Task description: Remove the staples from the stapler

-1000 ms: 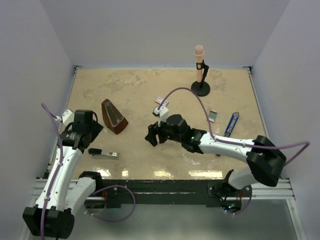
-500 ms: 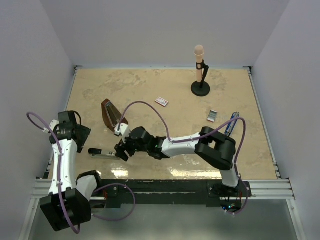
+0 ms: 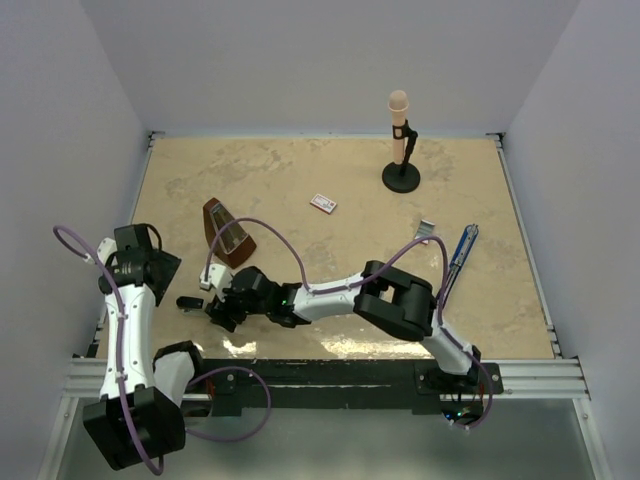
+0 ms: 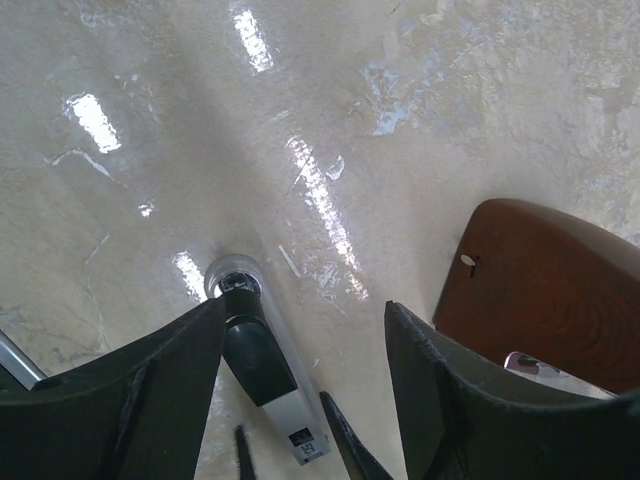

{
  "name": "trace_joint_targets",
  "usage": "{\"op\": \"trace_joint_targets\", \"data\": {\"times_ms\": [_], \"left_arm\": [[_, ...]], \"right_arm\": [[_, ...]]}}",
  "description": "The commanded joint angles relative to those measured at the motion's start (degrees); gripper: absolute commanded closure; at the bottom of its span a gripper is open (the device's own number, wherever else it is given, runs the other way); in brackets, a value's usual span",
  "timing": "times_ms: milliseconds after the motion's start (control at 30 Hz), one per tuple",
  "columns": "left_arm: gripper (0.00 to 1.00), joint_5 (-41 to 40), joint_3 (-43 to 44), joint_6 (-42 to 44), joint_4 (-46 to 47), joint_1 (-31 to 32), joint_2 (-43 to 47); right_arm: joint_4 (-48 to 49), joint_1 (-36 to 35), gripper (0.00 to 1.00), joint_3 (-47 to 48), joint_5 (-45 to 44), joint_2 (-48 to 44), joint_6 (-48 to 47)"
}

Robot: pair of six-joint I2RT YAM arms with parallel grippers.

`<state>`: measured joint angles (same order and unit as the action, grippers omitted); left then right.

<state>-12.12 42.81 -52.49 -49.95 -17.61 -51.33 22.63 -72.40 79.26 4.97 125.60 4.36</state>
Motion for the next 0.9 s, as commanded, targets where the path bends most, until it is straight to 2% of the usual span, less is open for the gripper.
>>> {"op": "trace_joint_targets", "data": {"times_ms": [0, 100, 133, 233, 333, 400, 533, 667, 867], "left_arm": [[0.32, 1.0, -0.6, 2.7, 1.5, -0.6, 0.5], [0.35, 3.1, 0.3, 4.8, 2.5, -0.5, 0.7], [0.38, 5.9, 0.5, 5.8, 3.2, -0.4, 0.9], [0.39, 13.6, 0.5, 10.1, 5.9, -0.5, 1.8], [0.39, 19.7, 0.6, 12.9, 6.9, -0.5, 3.3], [0.39, 22.6, 0.5, 15.1, 7.6, -0.4, 4.6], [0.39, 30.2, -0.9, 17.9, 9.7, -0.1, 6.1], [0.4, 36.4, -4.7, 18.9, 13.3, 0.3, 6.9], [0.42, 47.4, -9.9, 18.7, 20.0, 1.3, 8.1]], "right_arm": [[0.0, -0.5, 0.46, 3.1, -4.8, 0.2, -1.3], [0.5, -0.7, 0.62, 1.1, -6.5, -0.8, -1.4], [1.4, -0.7, 0.7, 0.2, -6.6, -2.2, -1.3], [2.5, -0.7, 0.87, -4.0, -8.0, -6.0, -0.9], [4.1, -0.7, 0.96, -9.5, -9.3, -9.7, -0.4], [4.6, -0.7, 1.0, -13.8, -10.2, -13.3, 0.5], [6.7, -0.7, 1.0, -21.5, -14.2, -18.9, 2.6], [7.9, -0.6, 1.0, -29.8, -17.4, -24.5, 8.5], [7.5, -0.3, 1.0, -36.9, -22.0, -35.6, 16.0]]}}
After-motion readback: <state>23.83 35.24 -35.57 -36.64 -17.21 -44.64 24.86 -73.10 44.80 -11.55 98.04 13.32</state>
